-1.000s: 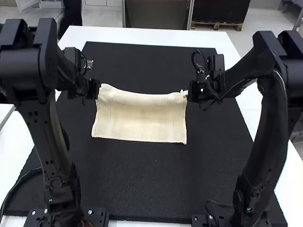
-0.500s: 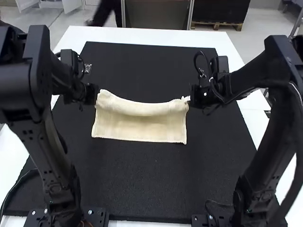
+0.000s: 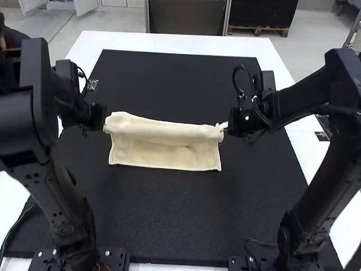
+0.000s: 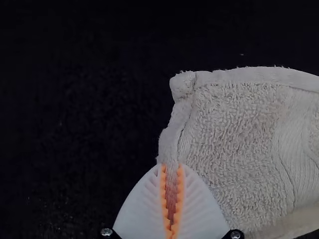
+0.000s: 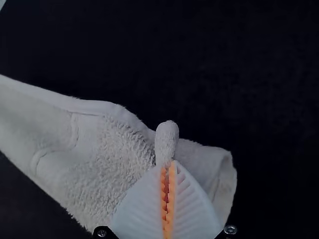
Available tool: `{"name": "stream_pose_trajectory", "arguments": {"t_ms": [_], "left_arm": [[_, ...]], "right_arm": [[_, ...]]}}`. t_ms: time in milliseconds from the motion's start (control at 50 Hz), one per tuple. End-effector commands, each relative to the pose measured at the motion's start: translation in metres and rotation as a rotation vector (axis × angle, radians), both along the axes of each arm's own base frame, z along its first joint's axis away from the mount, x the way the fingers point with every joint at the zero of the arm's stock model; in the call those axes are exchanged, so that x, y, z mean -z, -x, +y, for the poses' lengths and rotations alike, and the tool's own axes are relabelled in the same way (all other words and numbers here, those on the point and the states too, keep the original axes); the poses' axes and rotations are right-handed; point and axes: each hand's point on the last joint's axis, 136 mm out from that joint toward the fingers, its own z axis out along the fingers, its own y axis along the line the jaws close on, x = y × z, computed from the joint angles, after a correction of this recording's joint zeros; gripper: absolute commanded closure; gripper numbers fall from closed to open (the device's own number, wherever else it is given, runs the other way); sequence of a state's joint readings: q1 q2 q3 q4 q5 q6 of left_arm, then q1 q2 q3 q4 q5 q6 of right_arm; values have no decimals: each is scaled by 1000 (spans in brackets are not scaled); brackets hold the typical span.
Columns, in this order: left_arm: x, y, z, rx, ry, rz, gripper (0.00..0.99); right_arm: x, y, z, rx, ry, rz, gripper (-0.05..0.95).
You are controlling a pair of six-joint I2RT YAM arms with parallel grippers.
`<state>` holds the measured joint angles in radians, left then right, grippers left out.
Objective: Fold the towel.
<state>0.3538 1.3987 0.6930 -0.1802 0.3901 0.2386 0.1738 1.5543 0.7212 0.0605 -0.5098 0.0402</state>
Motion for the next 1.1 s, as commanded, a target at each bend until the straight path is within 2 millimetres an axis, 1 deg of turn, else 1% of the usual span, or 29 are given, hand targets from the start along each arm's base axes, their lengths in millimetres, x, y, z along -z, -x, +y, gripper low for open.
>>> {"name": "stream_pose_trajectory", "arguments": {"t_ms": [0, 220, 460, 580, 720, 840, 900, 960, 980, 1020, 1080], "left_arm": [[-6, 6, 12, -16, -51, -15, 975], [2, 22, 2, 1, -49, 4, 975], [11, 35, -2, 6, -57, 6, 975], [19, 40, -4, 4, -62, -7, 975], [26, 42, -4, -3, -76, -36, 972], [29, 41, -3, -19, -76, -64, 966], [29, 41, -3, -22, -81, -73, 923], [29, 40, -2, -33, -74, -82, 918], [29, 40, -3, -35, -72, -85, 918], [29, 40, -2, -38, -71, -86, 916], [28, 39, -2, -38, -72, -93, 779]], "right_arm": [[-3, 6, -5, 10, 14, -10, 920], [5, 23, -7, 8, 18, 21, 921], [15, 35, -9, 8, 24, 43, 921], [18, 33, -10, 16, 22, 29, 920], [21, 28, -12, 33, 30, -3, 918], [30, 26, -13, 40, 34, 3, 916], [35, 25, -13, 42, 35, 11, 854], [38, 24, -14, 43, 32, 17, 830], [39, 24, -14, 45, 31, 19, 782], [39, 23, -14, 46, 32, 19, 731], [39, 22, -15, 57, 26, 18, 666]]}}
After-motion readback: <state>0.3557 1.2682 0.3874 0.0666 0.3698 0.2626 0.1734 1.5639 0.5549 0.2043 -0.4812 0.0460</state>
